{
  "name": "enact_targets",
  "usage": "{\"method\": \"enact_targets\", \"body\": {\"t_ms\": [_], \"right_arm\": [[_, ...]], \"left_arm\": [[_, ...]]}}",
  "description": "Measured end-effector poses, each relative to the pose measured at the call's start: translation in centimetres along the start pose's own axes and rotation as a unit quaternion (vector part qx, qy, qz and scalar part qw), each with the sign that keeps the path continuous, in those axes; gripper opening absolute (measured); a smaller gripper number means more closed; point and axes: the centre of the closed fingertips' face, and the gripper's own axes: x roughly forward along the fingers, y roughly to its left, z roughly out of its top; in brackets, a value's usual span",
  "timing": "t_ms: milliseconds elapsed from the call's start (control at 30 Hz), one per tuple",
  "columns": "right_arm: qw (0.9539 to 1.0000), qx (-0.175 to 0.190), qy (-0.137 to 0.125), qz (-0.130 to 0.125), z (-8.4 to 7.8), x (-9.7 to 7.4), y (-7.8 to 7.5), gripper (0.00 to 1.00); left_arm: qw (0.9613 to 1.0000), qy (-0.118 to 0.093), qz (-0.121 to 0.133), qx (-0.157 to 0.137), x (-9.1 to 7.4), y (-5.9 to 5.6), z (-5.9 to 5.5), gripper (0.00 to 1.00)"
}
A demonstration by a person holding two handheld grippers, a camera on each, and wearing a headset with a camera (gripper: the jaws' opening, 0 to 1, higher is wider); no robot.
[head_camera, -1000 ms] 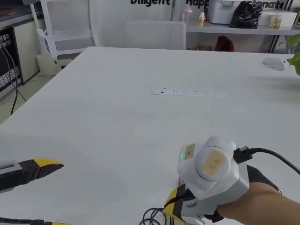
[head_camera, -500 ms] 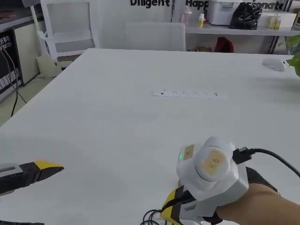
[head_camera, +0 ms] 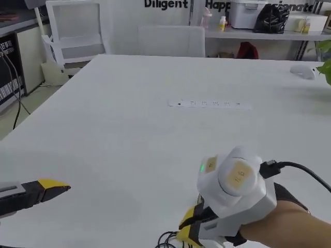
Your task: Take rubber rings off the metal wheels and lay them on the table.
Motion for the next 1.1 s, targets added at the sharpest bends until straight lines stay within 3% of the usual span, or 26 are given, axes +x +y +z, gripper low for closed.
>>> {"method": "enact_targets", "body": {"t_ms": [300,567,967,1100], "right_arm": [[0.9989,0.027,-0.034,-0.02,1.1,-1.6,-1.5,0.05],[0.9946,0.054,-0.081,-0.035,2.6,-3.5,-2.7,0.08],[0.9801,0.092,-0.171,-0.04,5.1,-7.3,-4.0,0.23],[0.9674,0.123,-0.218,-0.04,6.4,-9.0,-4.7,0.29]], "left_arm": [[1.0,-0.002,-0.002,-0.002,0.1,0.0,0.0,0.83],[1.0,-0.001,-0.004,-0.001,0.2,-0.2,0.0,0.83],[1.0,-0.003,-0.005,-0.002,0.3,-0.4,0.0,0.83],[0.9999,-0.011,-0.005,-0.003,0.3,-0.5,0.3,0.83]]}}
